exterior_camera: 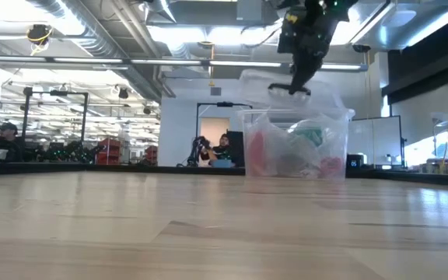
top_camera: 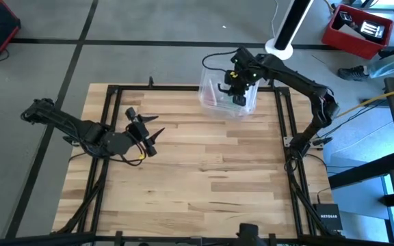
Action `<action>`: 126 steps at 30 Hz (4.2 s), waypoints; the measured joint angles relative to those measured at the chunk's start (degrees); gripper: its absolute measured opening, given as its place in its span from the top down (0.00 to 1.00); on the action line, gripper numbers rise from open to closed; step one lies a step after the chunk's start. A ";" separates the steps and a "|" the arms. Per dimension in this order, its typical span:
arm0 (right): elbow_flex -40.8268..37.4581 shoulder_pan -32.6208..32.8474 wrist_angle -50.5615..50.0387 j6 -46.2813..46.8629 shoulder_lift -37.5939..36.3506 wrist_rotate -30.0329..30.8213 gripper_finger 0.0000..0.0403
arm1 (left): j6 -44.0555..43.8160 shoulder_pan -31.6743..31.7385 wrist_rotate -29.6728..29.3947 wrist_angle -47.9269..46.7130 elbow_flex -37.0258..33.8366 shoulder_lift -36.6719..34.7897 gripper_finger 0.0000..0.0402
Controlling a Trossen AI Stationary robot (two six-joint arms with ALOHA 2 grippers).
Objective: Roll bandage
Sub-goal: Close the transparent bin
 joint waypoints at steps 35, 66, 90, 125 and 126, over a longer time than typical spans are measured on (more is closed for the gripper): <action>-4.68 -0.07 0.43 2.39 1.36 1.52 0.86 | 1.57 -0.02 0.84 0.46 0.02 0.26 0.46; -7.11 -0.04 5.41 9.69 1.29 -7.55 0.86 | 2.82 -0.04 1.30 0.48 0.02 0.26 0.46; -4.46 0.00 -0.37 21.08 1.31 -17.87 0.86 | 2.62 -0.07 1.71 0.42 0.02 0.44 0.46; -12.73 0.41 7.09 13.32 1.31 -12.42 0.85 | 4.19 -0.07 1.71 0.44 0.04 0.46 0.46; -12.74 0.40 7.15 13.36 1.31 -12.30 0.84 | 4.15 -0.07 1.71 0.46 0.04 0.46 0.46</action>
